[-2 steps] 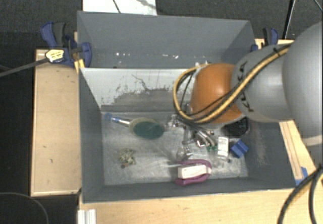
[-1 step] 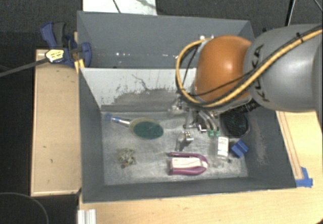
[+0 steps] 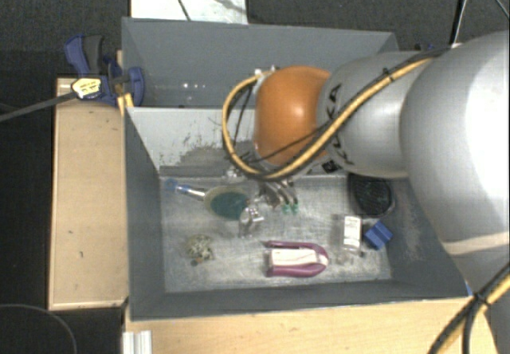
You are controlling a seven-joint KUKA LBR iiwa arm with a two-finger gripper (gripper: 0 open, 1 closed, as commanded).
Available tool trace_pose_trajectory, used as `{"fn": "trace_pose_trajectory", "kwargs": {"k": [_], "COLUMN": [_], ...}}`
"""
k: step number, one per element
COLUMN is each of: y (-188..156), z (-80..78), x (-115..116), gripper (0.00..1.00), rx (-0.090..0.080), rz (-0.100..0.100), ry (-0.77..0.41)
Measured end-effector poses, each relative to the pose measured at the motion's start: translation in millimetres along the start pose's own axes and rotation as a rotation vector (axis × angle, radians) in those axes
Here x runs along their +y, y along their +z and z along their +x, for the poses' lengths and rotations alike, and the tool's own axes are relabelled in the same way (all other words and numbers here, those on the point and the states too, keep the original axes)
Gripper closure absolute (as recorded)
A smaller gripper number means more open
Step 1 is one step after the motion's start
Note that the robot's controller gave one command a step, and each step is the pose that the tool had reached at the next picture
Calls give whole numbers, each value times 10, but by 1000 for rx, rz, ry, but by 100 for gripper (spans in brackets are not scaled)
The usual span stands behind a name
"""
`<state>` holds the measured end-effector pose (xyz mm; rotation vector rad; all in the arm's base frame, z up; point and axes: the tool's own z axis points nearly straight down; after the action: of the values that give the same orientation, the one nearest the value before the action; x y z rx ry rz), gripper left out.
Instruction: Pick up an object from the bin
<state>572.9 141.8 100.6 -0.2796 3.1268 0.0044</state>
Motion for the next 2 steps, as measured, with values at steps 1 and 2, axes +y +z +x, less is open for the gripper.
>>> {"fn": "trace_pose_trajectory", "kwargs": {"k": [1,2], "y": [202,177], "z": [2,-16], "x": [88,89], "gripper": [0,100], "rx": [2,-4], "rz": [2,1], "ry": [255,252]}}
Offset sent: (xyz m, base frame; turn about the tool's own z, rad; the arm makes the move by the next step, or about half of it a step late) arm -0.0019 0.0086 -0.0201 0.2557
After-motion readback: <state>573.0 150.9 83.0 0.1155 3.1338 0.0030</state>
